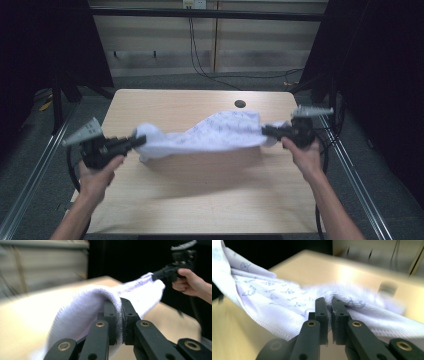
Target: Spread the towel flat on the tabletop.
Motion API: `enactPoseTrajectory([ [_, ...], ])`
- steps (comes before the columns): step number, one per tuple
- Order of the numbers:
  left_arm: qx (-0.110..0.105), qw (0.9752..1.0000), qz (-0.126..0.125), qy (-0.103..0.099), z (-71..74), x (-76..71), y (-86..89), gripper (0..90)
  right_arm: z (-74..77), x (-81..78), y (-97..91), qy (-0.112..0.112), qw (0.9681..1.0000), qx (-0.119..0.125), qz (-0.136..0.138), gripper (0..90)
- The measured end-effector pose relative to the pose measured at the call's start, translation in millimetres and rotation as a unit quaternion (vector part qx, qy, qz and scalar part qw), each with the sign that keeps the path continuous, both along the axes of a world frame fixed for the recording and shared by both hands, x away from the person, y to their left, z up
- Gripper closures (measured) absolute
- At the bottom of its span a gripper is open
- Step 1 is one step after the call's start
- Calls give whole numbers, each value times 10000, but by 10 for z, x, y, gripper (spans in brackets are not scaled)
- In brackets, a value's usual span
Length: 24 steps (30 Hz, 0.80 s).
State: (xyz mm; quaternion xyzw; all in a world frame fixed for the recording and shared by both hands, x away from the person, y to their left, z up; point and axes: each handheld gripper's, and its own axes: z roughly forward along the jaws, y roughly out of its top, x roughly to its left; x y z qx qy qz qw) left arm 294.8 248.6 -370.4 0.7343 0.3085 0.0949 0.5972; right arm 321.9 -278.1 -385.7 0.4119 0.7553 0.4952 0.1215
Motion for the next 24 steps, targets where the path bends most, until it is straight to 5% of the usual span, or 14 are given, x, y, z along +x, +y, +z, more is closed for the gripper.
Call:
enactPoseTrajectory([
  [1, -15, 9998, -16, 211, -147, -59, -16, 853, 0, 0, 0, 0, 10000, 0, 0, 849],
  [2, -41, 9994, -116, 334, -287, -114, -36, 849, -268, -159, -37, 286, 9994, -193, 45, 847],
  [5, 147, 9966, -415, 698, -619, -267, -134, 841, -462, -304, -83, 496, 9985, -238, 31, 844],
  [6, 36, 9945, -701, 779, -738, -332, -157, 804, -608, -430, -123, 607, 9978, -271, 34, 823],
  [10, 174, 9942, -839, 643, -712, -391, -150, 711, -708, -576, -189, 642, 9979, 11, -108, 670],
  [12, -175, 9957, -706, 570, -660, -380, -19, 651, -577, -682, -260, 362, 9989, 111, -272, 580],
  [13, -175, 9957, -706, 570, -660, -380, -19, 637, -577, -682, -260, 362, 9989, 111, -272, 580],
  [15, -255, 9962, -573, 604, -649, -324, 55, 631, -498, -752, -266, 198, 9995, 159, -180, 558],
  [19, 293, 9965, -271, 736, -774, -28, 47, 648, -637, -720, -66, 479, 9986, 69, 195, 550],
  [24, 809, 9889, -281, 1211, -1108, 347, -86, 664, -809, -595, 412, 694, 9946, -173, 755, 540],
])
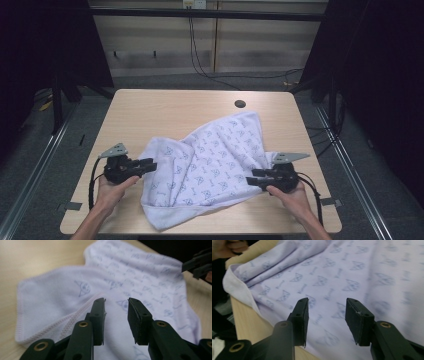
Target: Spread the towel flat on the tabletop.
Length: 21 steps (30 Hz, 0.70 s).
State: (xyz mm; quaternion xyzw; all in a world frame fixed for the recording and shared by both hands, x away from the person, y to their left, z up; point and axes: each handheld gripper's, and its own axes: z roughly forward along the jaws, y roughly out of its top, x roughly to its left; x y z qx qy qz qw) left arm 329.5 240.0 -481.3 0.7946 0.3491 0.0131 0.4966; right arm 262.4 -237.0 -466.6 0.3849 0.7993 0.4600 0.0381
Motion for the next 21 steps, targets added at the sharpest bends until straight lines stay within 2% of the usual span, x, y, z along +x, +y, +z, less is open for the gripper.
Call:
enactPoseTrajectory([
  [3, 307, 9993, -140, 150, -128, 43, -83, 649, -68, 70, 214, 145, 9993, 192, 298, 534],
  [5, 503, 9980, -285, 243, -205, 34, -122, 735, -139, 96, 391, 229, 9982, 65, 558, 530],
  [6, 599, 9973, -343, 253, -218, 13, -144, 832, -178, 92, 521, 275, 9968, -4, 749, 525],
  [8, 667, 9969, -361, 217, -199, 0, -147, 866, -189, 79, 588, 282, 9960, -36, 844, 523],
  [11, 639, 9966, -436, 285, -206, -51, -146, 883, -211, 22, 740, 278, 9944, -143, 1014, 521],
  [14, 624, 9961, -533, 314, -202, -127, -135, 882, -263, -21, 807, 240, 9925, -370, 1143, 514],
  [16, 611, 9962, -534, 330, -200, -155, -131, 879, -309, -39, 828, 222, 9907, -375, 1292, 522],
  [18, 587, 9964, -536, 309, -200, -153, -122, 837, -362, -65, 867, 86, 9894, -521, 1355, 527],
  [21, 419, 9970, -569, 318, -199, -113, -100, 802, -366, -74, 875, 3, 9894, -556, 1342, 548],
])
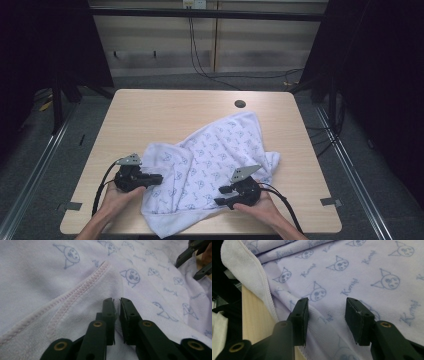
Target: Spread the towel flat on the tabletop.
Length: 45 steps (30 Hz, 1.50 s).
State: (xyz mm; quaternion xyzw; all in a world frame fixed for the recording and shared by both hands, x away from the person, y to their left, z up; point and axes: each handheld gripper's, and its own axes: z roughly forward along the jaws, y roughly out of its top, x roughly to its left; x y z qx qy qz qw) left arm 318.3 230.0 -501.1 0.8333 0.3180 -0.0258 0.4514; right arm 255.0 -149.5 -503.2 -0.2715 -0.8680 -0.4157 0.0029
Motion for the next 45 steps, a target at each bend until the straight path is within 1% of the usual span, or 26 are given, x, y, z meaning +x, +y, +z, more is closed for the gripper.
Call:
enactPoseTrajectory([
  [2, -129, 9998, 86, -99, 28, 51, 20, 739, -3, -16, 0, -135, 9999, -70, -45, 639],
  [3, -243, 9994, 176, -154, 53, 88, 38, 696, -1, -21, 2, -199, 9997, -124, -45, 714],
  [4, -345, 9986, 346, -215, 80, 133, 64, 649, -5, -22, 3, -166, 9998, -124, -67, 813],
  [5, -452, 9969, 602, -214, 81, 176, 117, 633, -4, -20, 2, -125, 9998, -122, -54, 834],
  [8, -344, 9963, 755, -208, 65, 190, 168, 590, 1, 22, -35, 14, 9999, -102, -24, 858],
  [10, -405, 9951, 883, -201, 66, 194, 224, 589, 6, 41, -65, 42, 9999, -130, -29, 860],
  [13, -414, 9940, 986, -241, 67, 200, 252, 617, 16, 134, -239, 63, 9995, -186, -253, 862],
  [14, -349, 9941, 1000, -237, 55, 203, 239, 626, 21, 174, -324, 44, 9990, -232, -372, 862],
  [16, -248, 9951, 929, -216, 25, 216, 198, 676, 22, 295, -597, 69, 9969, -276, -733, 861],
  [17, -177, 9961, 846, -196, 6, 221, 168, 676, 22, 295, -597, 69, 9969, -276, -733, 861],
  [18, -46, 9963, 822, -236, -12, 232, 134, 692, 18, 335, -683, 83, 9958, -256, -873, 861],
  [20, 60, 9962, 831, -269, -37, 277, 61, 694, 7, 440, -854, 143, 9938, -210, -1083, 860],
  [21, 82, 9965, 802, -215, -42, 307, 13, 684, 4, 475, -896, 131, 9930, -214, -1157, 860],
  [22, 73, 9966, 774, -257, -41, 332, -29, 669, 6, 532, -946, 94, 9922, -254, -1221, 859],
  [24, 11, 9974, 662, -282, -43, 332, -132, 646, 11, 672, -1023, -15, 9881, -359, -1494, 859],
  [27, 241, 9985, 351, -348, -62, 286, -270, 621, 6, 849, -1078, -193, 9821, -481, -1813, 856],
  [28, 281, 9983, 332, -381, -70, 272, -298, 620, 1, 912, -1089, -220, 9802, -465, -1914, 852],
  [30, 372, 9978, 243, -486, -73, 236, -353, 636, -2, 952, -1080, -211, 9776, -410, -2055, 811],
  [31, 383, 9979, 165, -504, -79, 216, -376, 651, 3, 953, -1074, -257, 9778, -372, -2044, 778],
  [33, 480, 9972, 33, -569, -78, 180, -409, 712, 73, 909, -1061, -281, 9767, -281, -2110, 698],
  [35, 573, 9962, 2, -660, -74, 139, -428, 832, 184, 843, -1051, -330, 9761, 54, -2149, 632],
  [37, 596, 9967, -73, -547, -55, 83, -433, 862, 260, 763, -1004, -287, 9781, 275, -2042, 613],
  [39, 570, 9975, -176, -374, -41, 0, -423, 868, 303, 646, -875, -277, 9831, 406, -1761, 611],
  [40, 574, 9976, -221, -315, -35, -42, -418, 868, 309, 566, -761, -173, 9868, 484, -1536, 619],
  [43, 592, 9972, -444, -119, -7, -219, -403, 866, 283, 389, -428, 87, 9936, 553, -985, 658],
  [45, 655, 9962, -562, -131, 10, -339, -397, 866, 270, 308, -221, 169, 9959, 576, -671, 679],
])
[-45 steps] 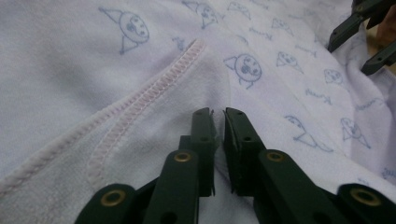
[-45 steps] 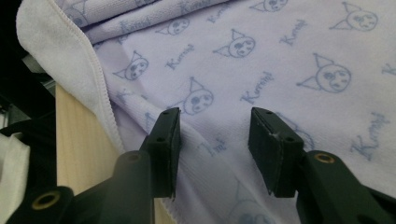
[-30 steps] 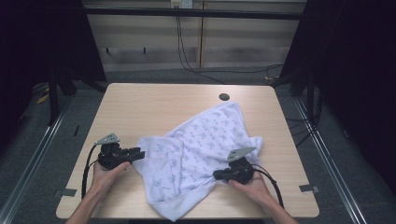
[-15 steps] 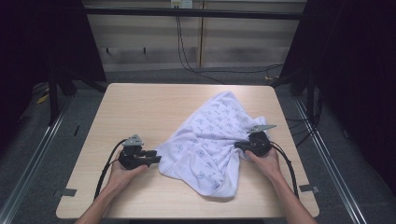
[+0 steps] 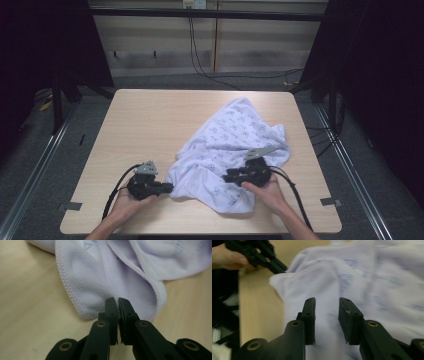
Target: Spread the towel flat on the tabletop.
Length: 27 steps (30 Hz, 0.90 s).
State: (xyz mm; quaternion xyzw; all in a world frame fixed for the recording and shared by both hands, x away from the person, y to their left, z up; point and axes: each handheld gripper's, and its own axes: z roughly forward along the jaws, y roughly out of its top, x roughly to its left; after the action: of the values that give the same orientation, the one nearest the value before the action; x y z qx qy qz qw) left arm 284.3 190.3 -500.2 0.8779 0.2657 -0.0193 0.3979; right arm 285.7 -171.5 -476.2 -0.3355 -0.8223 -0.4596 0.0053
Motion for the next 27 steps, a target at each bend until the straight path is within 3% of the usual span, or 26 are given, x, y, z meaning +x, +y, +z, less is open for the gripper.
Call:
enactPoseTrajectory([
  [3, -244, 9996, -63, 112, 34, -63, 47, 860, 5, -61, 348, -8, 9992, -26, 399, 700],
  [5, -507, 9987, 35, 46, 80, -30, 100, 840, 7, -46, 519, 6, 9984, 78, 562, 704],
  [7, -737, 9969, 290, -10, 122, 49, 168, 787, -7, -32, 669, 18, 9974, 55, 716, 707],
  [8, -828, 9951, 537, -80, 139, 168, 238, 780, -28, -26, 769, 23, 9968, 24, 800, 706],
  [9, -828, 9951, 537, -80, 139, 168, 238, 776, -47, -16, 812, 37, 9965, 38, 830, 705],
  [11, -995, 9917, 813, -37, 132, 301, 288, 761, -69, -11, 854, 60, 9962, -7, 872, 705],
  [13, -818, 9918, 975, -144, 102, 432, 284, 721, -142, -6, 932, 81, 9955, -130, 930, 693],
  [15, -827, 9903, 1112, -29, 47, 510, 275, 669, -195, -11, 976, 79, 9947, -292, 982, 673],
  [16, -646, 9914, 1141, 21, -4, 549, 261, 632, -209, -16, 996, 41, 9942, -378, 1002, 655],
  [18, -448, 9925, 1137, 19, -38, 554, 247, 540, -211, -27, 1023, -24, 9938, -425, 1028, 612],
  [22, -361, 9938, 1046, -81, -27, 523, 217, 540, -233, -75, 1079, -151, 9918, -675, 1073, 610],
  [27, -178, 9956, 910, -149, -44, 489, 157, 618, -241, -141, 1100, -598, 9902, -951, 824, 822],
])
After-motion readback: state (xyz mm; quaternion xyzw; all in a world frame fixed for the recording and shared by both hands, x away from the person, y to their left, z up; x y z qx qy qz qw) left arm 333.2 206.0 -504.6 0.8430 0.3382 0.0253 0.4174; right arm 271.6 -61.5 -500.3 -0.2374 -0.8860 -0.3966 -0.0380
